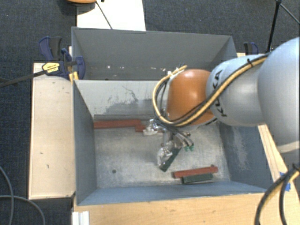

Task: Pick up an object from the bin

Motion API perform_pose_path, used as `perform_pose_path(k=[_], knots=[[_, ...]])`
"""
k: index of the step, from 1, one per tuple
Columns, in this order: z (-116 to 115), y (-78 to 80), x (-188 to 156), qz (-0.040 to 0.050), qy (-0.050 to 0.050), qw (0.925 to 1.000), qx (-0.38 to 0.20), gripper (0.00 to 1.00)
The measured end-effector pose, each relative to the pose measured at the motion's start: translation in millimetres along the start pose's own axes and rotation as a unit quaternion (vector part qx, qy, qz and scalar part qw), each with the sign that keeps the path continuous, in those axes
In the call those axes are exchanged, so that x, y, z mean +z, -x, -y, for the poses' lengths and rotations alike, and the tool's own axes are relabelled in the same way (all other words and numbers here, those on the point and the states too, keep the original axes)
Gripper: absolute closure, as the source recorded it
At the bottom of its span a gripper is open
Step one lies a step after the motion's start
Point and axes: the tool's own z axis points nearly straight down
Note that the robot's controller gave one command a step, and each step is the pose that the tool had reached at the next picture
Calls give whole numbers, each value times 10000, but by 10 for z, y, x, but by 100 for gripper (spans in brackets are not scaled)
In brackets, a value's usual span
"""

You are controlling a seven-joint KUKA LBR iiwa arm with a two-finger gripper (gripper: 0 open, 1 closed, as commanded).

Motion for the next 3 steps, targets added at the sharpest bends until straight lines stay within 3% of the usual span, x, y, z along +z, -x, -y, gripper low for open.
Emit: perform_pose_path(k=[1, 2, 3], knots=[[0, 1, -1, 0, 0, 10000, 8, 0], [284, -223, -220, -52, 9, 9993, -379, 0], [445, -320, -217, -28, -10, 9969, -789, 0]])
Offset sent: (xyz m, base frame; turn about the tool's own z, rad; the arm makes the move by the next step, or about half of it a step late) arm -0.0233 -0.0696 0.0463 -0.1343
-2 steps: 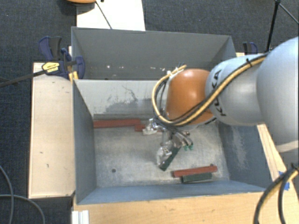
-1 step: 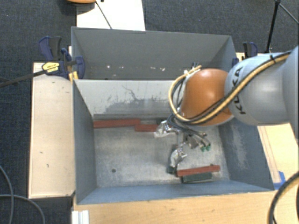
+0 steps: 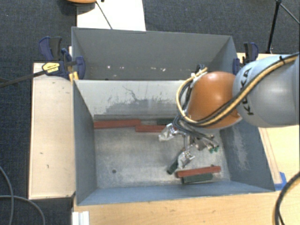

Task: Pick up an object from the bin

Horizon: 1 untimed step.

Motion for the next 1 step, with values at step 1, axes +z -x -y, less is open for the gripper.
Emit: perform_pose_path(k=[1], knots=[[611, -679, 177, -4, 11, 9995, -314, 100]])
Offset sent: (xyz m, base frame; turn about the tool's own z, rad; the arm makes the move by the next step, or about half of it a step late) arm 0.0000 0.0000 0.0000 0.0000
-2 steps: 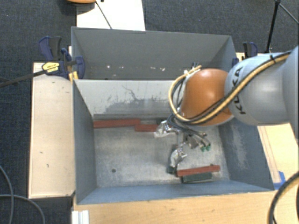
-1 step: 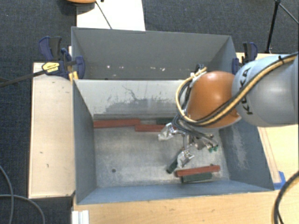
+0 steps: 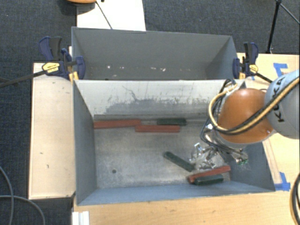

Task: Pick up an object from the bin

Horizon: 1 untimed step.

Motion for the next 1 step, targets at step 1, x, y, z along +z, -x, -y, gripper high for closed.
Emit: perform_pose_path(k=[1], knots=[[0, 39, -24, 60, -18, 10000, 9, 0]])
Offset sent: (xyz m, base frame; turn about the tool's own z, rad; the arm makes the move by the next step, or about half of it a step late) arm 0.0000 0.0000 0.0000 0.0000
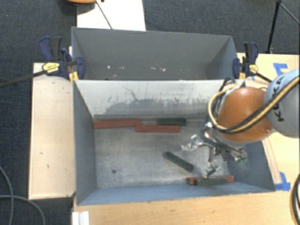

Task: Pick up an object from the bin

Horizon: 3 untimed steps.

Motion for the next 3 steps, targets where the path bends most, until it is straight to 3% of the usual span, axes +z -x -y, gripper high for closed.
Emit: perform_pose_path(k=[1, 2, 3], knots=[[4, -2, 1, -1, -1, 10000, 11, 0], [-644, 251, 38, 6, -12, 9935, 1141, 100], [-637, 283, 41, 78, -26, 9934, 1146, 0]])
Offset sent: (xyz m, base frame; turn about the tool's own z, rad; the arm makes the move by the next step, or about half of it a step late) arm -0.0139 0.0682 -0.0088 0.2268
